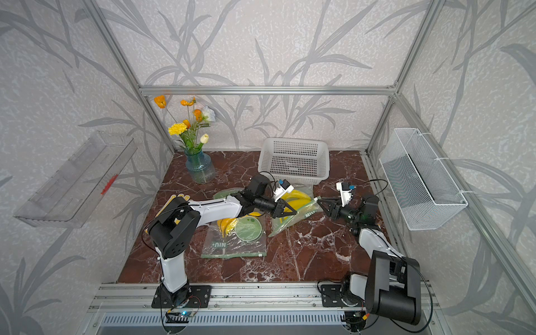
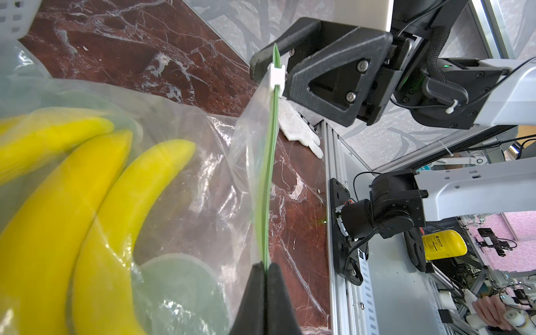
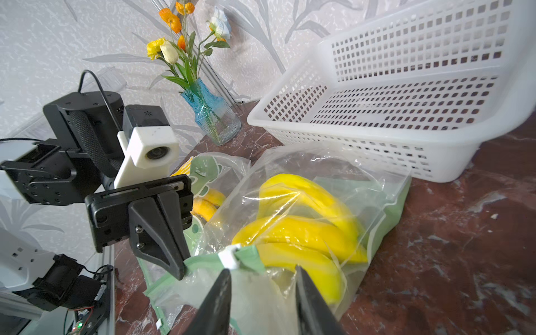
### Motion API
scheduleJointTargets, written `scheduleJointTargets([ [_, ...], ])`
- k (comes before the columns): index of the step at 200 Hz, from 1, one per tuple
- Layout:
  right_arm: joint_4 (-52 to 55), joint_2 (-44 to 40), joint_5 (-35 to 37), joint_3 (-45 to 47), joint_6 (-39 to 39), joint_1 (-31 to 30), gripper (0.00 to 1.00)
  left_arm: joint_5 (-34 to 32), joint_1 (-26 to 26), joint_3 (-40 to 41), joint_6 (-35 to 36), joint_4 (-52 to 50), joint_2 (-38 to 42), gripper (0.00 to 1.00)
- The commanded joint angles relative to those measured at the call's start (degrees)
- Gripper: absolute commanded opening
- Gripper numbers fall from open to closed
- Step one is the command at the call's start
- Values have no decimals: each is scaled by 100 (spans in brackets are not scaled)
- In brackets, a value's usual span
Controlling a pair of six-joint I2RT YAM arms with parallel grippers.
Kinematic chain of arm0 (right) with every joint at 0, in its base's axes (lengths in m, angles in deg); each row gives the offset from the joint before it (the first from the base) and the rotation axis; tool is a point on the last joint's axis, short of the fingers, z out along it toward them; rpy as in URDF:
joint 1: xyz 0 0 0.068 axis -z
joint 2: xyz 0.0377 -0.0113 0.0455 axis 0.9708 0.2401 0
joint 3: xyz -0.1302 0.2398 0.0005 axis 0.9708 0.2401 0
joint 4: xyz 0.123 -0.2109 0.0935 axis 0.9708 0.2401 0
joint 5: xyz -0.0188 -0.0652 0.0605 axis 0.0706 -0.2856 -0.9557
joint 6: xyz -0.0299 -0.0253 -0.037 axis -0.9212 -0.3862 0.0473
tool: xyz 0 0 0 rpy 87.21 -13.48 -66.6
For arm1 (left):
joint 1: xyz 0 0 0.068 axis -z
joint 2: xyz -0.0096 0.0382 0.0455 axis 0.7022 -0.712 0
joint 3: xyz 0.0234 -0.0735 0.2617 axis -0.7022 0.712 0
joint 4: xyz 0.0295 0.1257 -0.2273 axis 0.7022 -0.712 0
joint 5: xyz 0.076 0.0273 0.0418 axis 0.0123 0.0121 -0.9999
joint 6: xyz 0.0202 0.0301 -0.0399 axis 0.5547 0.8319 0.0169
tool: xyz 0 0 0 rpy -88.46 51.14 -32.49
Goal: Open the zip-top bag and take out the banana
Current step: Pick up the zipper food storage bag at the center of the board.
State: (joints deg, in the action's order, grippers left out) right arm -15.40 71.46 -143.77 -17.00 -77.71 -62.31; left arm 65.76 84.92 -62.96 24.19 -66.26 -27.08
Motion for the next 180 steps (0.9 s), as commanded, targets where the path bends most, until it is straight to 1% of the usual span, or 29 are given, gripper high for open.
scheduleJointTargets([
  [1,110,66,-174,-192,-102,-33,34,113,-40,-142,-57,221,-69,0],
  [31,141,94,-243,-220,-106,-51,30,121,-45,-155,-57,223,-61,0],
  [53,156,103,-302,-230,-122,-82,22,113,-59,-152,-57,212,-59,0],
  [69,238,120,-333,-269,-156,-96,18,113,-53,-146,-65,212,-58,0],
  [148,371,57,-263,-285,-237,-154,4,34,-52,-207,-144,89,-17,0],
  [165,420,50,-222,-300,-238,-179,2,-38,-55,-191,-264,167,68,11],
  [174,460,40,-174,-310,-245,-201,0,-113,-53,-199,-302,181,136,22],
  [180,524,41,-135,-331,-251,-210,0,-177,-51,-199,-303,193,190,26],
])
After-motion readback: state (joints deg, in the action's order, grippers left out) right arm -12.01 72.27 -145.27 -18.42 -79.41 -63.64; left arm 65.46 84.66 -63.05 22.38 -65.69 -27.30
